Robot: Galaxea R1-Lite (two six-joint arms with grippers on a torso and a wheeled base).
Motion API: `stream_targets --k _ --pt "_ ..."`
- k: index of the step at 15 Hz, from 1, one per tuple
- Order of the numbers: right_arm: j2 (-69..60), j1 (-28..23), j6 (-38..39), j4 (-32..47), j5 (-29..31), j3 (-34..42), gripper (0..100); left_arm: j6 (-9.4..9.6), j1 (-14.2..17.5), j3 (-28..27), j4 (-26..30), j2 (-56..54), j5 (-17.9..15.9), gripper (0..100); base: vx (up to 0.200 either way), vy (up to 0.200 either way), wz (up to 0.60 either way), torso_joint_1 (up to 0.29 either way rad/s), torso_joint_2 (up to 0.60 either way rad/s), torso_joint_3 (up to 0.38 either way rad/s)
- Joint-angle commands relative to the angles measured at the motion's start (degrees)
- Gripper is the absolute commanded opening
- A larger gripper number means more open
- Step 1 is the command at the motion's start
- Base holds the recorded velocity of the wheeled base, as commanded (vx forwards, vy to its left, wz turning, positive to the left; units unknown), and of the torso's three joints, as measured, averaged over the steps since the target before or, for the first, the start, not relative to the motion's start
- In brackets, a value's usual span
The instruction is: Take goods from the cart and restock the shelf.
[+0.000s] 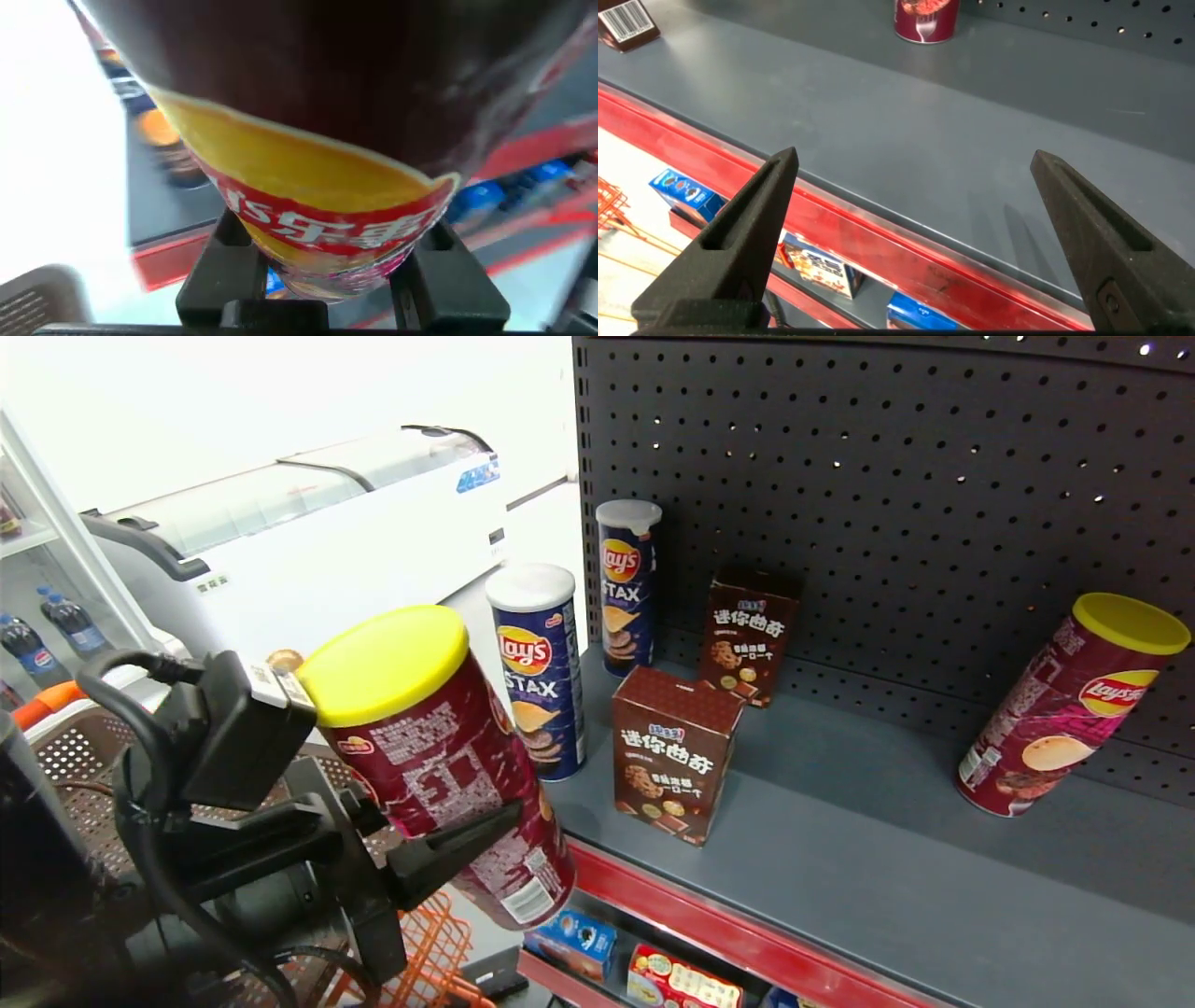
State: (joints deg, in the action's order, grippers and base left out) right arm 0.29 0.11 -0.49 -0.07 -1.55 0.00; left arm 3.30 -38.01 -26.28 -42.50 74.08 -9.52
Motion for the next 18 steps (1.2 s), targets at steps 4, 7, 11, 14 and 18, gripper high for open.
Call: stream_targets --k 4,7,11,14,18 --pt "0.06 -0.02 -0.04 -0.01 -0.03 0.00 100 0.65 -2.68 0.27 0.05 2.56 -7.53 0 0.000 0.000 -0.15 0.002 0.00 0.001" --pt "0.06 -0.02 -0.04 -0.01 -0.03 0.00 100 0.74 -3.03 0.53 0.05 2.65 -9.38 0 0.000 0.000 -0.60 0.001 0.00 0.002" --pt "0.06 -0.02 -0.04 -0.01 -0.03 0.00 100 0.74 -3.30 0.27 -0.04 3.53 -10.78 0 0.000 0.000 -0.60 0.004 0.01 0.000" --pt "0.06 -0.02 -0.04 -0.01 -0.03 0.00 100 0.74 -3.21 0.00 -0.04 4.05 -10.78 0 0.000 0.000 -0.60 0.006 0.00 0.004" --pt "0.06 -0.02 -0.04 -0.01 -0.03 0.00 100 0.74 -2.68 0.09 -0.04 4.05 -10.61 0 0.000 0.000 -0.15 0.001 0.00 0.001"
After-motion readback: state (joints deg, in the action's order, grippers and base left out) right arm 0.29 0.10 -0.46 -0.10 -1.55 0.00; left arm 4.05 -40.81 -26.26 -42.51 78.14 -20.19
